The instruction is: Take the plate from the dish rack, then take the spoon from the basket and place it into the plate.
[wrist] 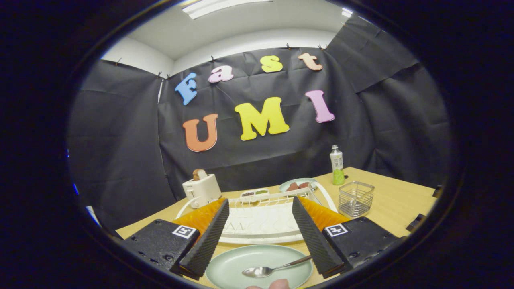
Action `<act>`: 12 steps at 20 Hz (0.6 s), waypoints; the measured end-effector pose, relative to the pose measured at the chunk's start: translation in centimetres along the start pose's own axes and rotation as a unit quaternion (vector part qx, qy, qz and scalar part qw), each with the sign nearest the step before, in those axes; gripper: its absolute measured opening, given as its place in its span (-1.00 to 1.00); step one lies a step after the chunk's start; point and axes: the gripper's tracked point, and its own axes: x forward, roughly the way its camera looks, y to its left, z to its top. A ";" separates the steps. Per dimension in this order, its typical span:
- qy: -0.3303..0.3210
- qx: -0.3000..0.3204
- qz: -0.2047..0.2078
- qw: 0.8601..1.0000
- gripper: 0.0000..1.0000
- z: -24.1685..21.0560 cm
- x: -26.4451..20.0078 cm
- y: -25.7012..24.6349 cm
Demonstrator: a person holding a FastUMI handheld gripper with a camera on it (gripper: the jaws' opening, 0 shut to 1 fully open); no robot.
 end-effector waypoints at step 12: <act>-0.058 -0.093 -0.015 0.994 1.00 4.1 -4.2 1.1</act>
